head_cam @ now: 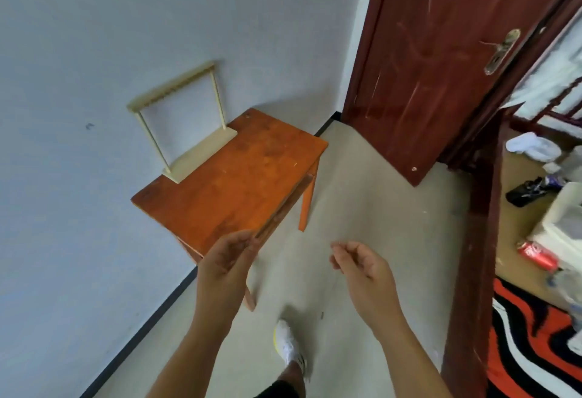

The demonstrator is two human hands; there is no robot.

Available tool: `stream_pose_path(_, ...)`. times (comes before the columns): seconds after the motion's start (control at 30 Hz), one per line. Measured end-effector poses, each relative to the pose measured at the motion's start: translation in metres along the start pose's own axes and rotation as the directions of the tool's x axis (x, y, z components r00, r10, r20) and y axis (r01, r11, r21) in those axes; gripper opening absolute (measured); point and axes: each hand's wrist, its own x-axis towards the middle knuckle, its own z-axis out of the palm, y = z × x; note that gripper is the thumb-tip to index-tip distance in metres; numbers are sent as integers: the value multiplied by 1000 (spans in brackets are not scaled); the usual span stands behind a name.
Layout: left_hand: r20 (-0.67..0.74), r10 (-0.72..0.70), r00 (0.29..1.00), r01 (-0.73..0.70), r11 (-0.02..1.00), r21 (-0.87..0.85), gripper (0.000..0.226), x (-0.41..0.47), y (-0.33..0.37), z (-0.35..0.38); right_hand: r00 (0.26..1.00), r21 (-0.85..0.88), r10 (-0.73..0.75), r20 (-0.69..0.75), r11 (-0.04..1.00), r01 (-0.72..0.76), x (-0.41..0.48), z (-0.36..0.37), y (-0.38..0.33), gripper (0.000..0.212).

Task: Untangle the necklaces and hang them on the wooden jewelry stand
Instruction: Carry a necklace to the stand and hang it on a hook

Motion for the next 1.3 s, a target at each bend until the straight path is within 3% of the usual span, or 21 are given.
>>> stream_pose_path(0.33,-108,88,990,-93,995,-43,18,201,68,59,963,-50,-120,240,990,135,213,52,-104,11)
stream_pose_path(0.57,-249,-6,968,-6,999,-47,18,301,62,75,911,-161,-37,411,981,112,339,110,-116,14)
stream_pose_path(0.7,-347,-68,935,57,998,-42,21,359,58,79,816,-216,15,577,967,135,409,152,-128,17)
stream_pose_path(0.8,-425,-166,890,128,985,-115,26,395,65,77,686,-207,37,727,964,168,452,183,-146,16)
stream_pose_path(0.9,-555,-217,803,131,973,-190,28,423,68,68,523,-187,35,851,952,241,492,218,-161,21)
stream_pose_path(1.0,-663,-241,709,117,967,-226,28,435,64,59,414,-216,120,902,957,194,519,250,-170,28)
stream_pose_path(1.13,-670,-264,693,120,960,-253,28,441,56,51,369,-265,196,908,953,145,537,276,-173,34)
stream_pose_path(1.3,-547,-234,804,143,969,-203,34,449,43,42,403,-210,181,897,977,28,537,278,-183,37)
